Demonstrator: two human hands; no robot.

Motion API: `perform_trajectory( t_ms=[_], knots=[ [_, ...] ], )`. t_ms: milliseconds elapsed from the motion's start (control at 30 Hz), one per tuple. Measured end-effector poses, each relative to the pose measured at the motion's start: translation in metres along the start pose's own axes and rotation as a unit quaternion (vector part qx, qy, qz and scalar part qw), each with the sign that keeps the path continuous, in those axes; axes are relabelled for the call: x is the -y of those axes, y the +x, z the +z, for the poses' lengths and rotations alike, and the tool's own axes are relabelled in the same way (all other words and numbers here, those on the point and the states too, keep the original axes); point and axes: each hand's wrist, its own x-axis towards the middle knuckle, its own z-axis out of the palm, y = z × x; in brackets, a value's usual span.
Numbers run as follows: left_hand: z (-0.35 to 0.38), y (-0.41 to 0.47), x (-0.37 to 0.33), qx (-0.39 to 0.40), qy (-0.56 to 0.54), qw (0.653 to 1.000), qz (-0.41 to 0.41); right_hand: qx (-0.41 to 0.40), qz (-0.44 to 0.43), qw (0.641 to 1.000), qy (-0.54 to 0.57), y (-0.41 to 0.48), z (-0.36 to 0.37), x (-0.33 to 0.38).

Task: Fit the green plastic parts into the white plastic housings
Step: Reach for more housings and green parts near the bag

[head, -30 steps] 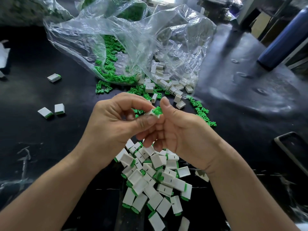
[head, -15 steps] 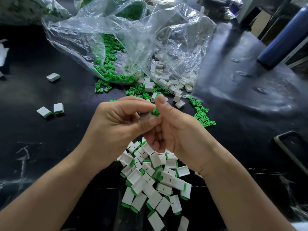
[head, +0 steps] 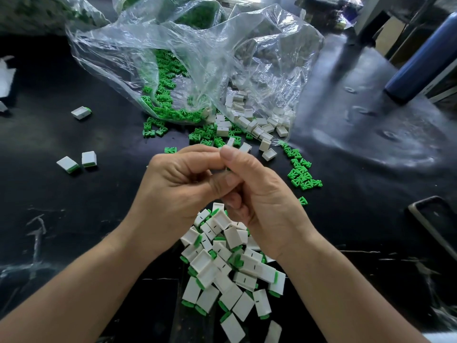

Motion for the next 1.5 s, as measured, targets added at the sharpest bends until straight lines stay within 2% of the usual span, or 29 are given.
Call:
perform_trajectory(
  t_ms=[233, 467, 600, 967, 1367, 1500],
  knots=[
    [0.001, -0.002, 0.003, -0.007, -0.035, 0.999, 0.0, 0.02, -0.013, 1.0, -0.003, -0.004, -0.001, 0.001],
    [-0.002, 0.0, 0.001, -0.025, 0.033, 0.998, -0.044, 0.08, 0.053, 0.995, 0.014, -0.001, -0.007, 0.005],
    [-0.008, -0.001, 0.0, -0.013, 0.046, 0.995, -0.086, 0.077, 0.066, 0.995, 0.003, -0.001, -0.009, 0.006],
    [-0.009, 0.002, -0.004, -0.029, 0.008, 0.991, -0.128, 0.076, 0.045, 0.993, -0.083, -0.003, -0.012, 0.008],
    [-0.01, 0.002, -0.005, 0.002, 0.032, 0.991, -0.129, 0.067, 0.027, 0.985, -0.156, -0.002, -0.011, 0.008],
    [-0.01, 0.002, -0.003, -0.008, 0.023, 0.992, -0.128, 0.068, 0.009, 0.987, -0.143, -0.005, -0.008, 0.01]
  ],
)
